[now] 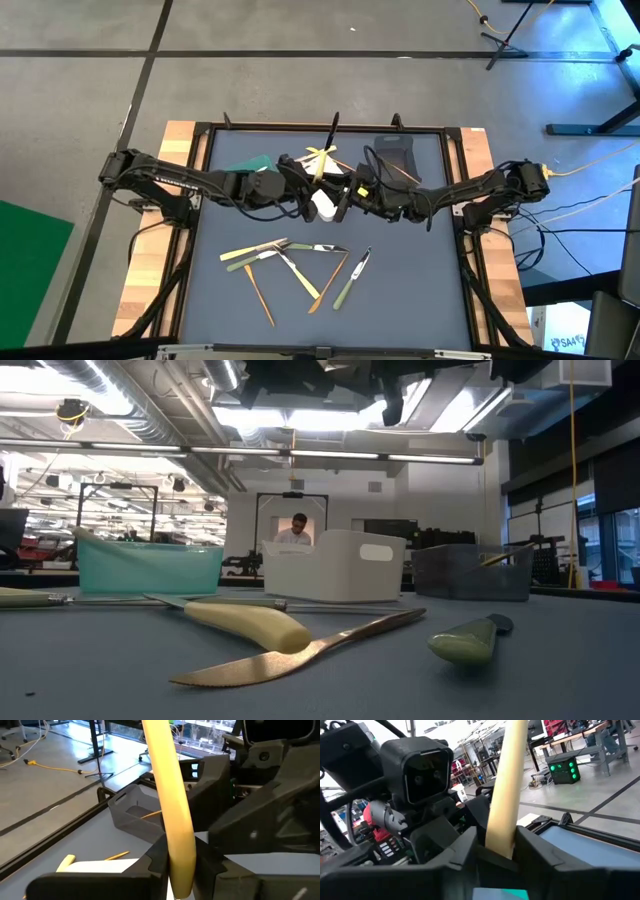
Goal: Sort silverware by color (type)
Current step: Put the right yellow table knife into the green bin
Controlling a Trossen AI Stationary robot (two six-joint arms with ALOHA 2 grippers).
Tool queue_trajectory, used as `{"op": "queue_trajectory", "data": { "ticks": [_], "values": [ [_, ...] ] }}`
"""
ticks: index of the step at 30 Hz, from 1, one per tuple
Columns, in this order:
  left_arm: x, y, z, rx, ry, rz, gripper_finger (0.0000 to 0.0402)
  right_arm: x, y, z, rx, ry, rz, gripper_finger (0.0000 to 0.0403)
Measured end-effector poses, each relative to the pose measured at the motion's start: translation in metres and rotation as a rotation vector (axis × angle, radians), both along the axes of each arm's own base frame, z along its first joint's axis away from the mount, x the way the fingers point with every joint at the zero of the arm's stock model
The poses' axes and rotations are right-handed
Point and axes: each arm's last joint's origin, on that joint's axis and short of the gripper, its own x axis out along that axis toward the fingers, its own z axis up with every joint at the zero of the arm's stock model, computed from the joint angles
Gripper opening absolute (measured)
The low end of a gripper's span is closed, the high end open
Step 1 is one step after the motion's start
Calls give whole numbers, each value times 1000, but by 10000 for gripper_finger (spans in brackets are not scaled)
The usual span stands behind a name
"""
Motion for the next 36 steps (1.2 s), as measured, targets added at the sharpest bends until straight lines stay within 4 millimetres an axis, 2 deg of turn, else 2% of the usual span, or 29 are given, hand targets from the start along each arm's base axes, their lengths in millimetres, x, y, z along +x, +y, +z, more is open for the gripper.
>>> {"op": "queue_trajectory", "data": {
  "ticks": [6,13,18,22,28,36],
  "values": [
    [0,0,-1,0,11,-2,48,0,0,-1,-23,23,-4,168],
    [-4,0,-1,2,37,-6,48,-10,-2,9,-76,59,-13,172],
    [-18,2,7,11,69,12,48,-26,-4,20,-89,141,-12,172],
    [-36,4,15,2,115,18,48,-40,-6,25,-100,224,-8,172],
    [-76,7,18,-64,257,53,48,-58,-8,29,-112,319,19,172],
    [-131,9,17,-235,461,61,48,-65,-9,31,-116,353,20,172]
  ]
}}
